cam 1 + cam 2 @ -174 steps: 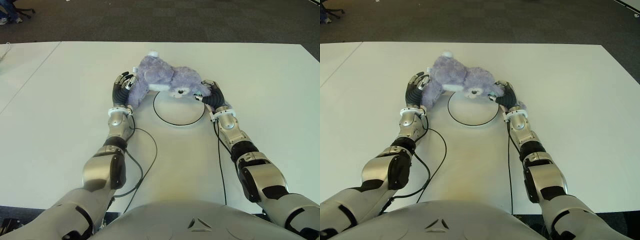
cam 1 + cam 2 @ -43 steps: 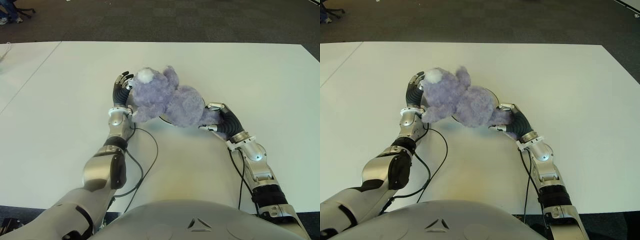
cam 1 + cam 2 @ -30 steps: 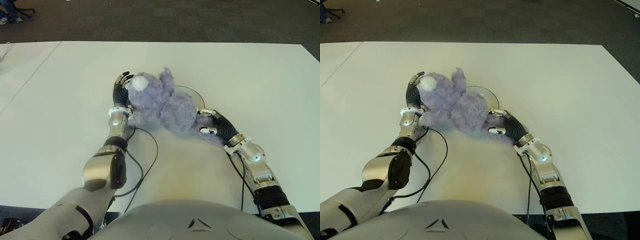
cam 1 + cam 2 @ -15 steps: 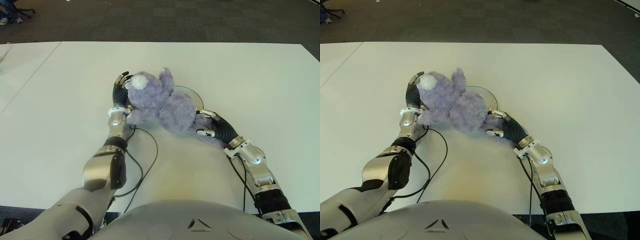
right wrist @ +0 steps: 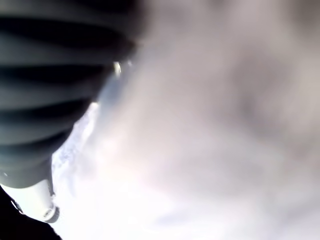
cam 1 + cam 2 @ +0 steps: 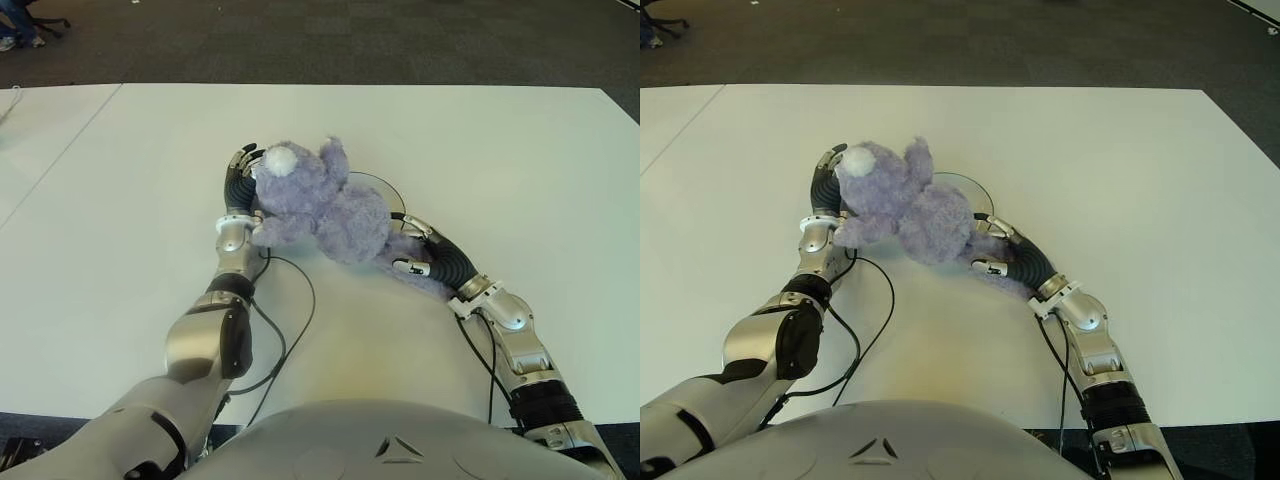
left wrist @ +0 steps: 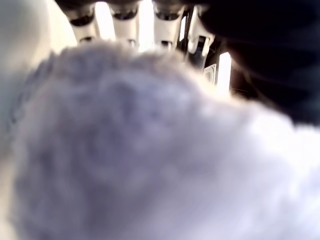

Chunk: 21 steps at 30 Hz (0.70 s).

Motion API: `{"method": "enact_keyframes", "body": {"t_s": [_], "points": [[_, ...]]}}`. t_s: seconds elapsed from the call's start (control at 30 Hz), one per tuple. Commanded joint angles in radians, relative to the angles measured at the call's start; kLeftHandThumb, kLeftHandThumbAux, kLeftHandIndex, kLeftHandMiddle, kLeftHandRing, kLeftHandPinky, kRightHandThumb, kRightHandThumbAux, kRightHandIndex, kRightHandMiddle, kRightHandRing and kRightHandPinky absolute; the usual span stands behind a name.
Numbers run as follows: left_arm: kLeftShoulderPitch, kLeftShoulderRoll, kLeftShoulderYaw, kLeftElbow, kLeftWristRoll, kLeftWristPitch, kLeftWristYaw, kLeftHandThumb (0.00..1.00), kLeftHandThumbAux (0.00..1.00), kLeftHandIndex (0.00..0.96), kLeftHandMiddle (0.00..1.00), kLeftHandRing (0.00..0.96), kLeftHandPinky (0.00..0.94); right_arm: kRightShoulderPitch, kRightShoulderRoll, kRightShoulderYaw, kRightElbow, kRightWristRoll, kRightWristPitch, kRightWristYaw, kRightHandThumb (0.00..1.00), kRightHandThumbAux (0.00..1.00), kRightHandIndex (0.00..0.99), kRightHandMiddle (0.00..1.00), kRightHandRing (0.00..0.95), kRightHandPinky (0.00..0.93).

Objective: Put the doll into the plate.

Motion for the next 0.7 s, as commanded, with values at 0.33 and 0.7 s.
{"method": "enact_keyframes", "body": {"t_s": [0.33, 0.7], "points": [[0.22, -0.057, 0.017, 0.156, -0.021, 0.118, -0.01, 0.0, 0.598, 0.236, 0.293, 0.308, 0.302, 0.026, 0.035, 0.045, 0.121, 0.064, 0.087, 0.145, 0.225, 0.632, 0.1, 0.225, 0.278, 0.328], [0.221, -0.057, 0.013, 0.155, -0.018, 0.113, -0.01, 0.0, 0.598, 0.217, 0.272, 0.289, 0.284, 0.04, 0.053, 0.007, 0.07, 0.058, 0.09, 0.075, 0.677, 0.727, 0.423, 0.705, 0.743, 0.799]]}}
